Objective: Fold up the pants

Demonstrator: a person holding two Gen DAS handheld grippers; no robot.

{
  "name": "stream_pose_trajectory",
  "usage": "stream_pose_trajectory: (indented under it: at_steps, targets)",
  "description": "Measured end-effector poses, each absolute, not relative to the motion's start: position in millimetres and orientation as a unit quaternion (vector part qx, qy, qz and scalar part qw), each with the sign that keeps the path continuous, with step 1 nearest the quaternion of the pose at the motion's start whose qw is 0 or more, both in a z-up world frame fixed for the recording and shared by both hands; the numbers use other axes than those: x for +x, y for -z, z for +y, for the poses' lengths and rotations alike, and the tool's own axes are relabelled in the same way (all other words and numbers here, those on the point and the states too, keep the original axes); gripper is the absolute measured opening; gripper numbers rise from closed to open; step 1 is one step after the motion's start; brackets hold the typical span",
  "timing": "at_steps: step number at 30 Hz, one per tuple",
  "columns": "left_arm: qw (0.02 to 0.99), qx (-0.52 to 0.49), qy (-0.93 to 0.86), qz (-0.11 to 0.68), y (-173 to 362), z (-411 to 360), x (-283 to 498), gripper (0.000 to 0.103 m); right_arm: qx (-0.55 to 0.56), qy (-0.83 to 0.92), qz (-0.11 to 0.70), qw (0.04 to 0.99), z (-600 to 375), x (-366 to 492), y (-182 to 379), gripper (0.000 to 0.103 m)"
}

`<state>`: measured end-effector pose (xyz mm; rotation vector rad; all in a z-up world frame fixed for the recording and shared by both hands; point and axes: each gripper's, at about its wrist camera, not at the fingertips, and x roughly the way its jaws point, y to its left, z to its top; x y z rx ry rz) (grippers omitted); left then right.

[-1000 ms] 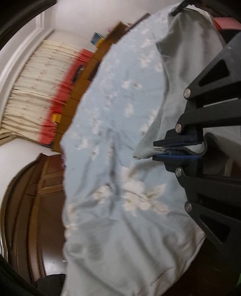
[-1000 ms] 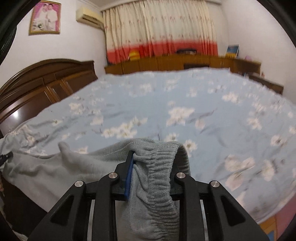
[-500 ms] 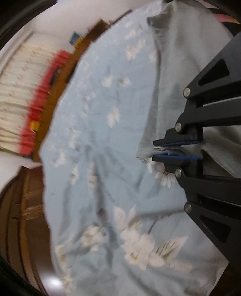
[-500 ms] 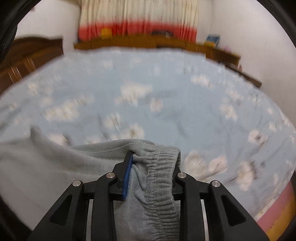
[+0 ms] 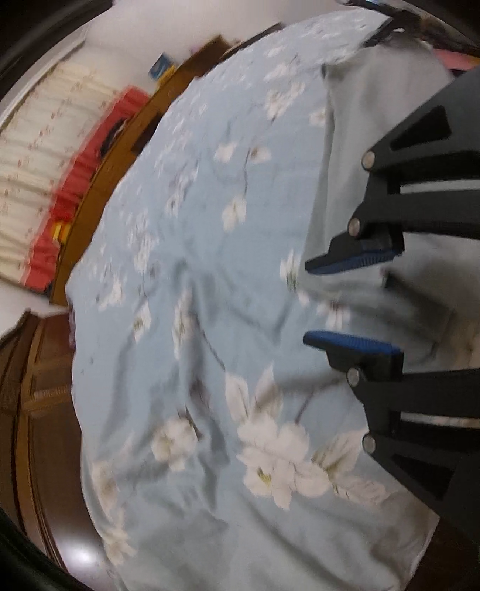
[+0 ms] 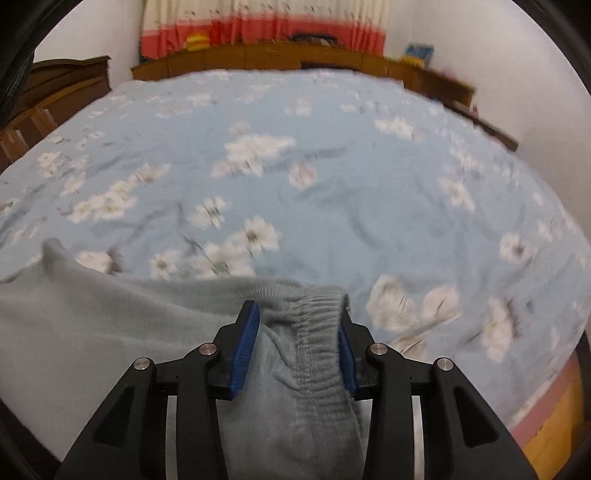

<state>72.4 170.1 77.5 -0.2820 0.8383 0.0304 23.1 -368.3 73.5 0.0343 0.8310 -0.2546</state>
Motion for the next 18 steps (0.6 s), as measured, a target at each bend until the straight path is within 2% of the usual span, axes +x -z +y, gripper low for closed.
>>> stream_pose_trajectory:
  at_steps: [8, 15, 18]
  targets:
    - [0.900, -0.095, 0.018, 0.426, -69.5, 134.6, 89.4, 0.039, 0.007, 0.063, 0.388, 0.919, -325.8, 29.1, -106.8, 0.046]
    - [0.891, -0.087, 0.009, 0.445, -50.6, 133.8, 90.9, 0.039, -0.167, 0.172, 0.361, 0.901, -285.4, 38.4, -109.9, 0.046]
    - [0.890, -0.083, 0.007, 0.447, -45.4, 134.1, 90.6, 0.039, -0.173, 0.203, 0.381, 0.885, -303.5, 40.3, -106.4, 0.046]
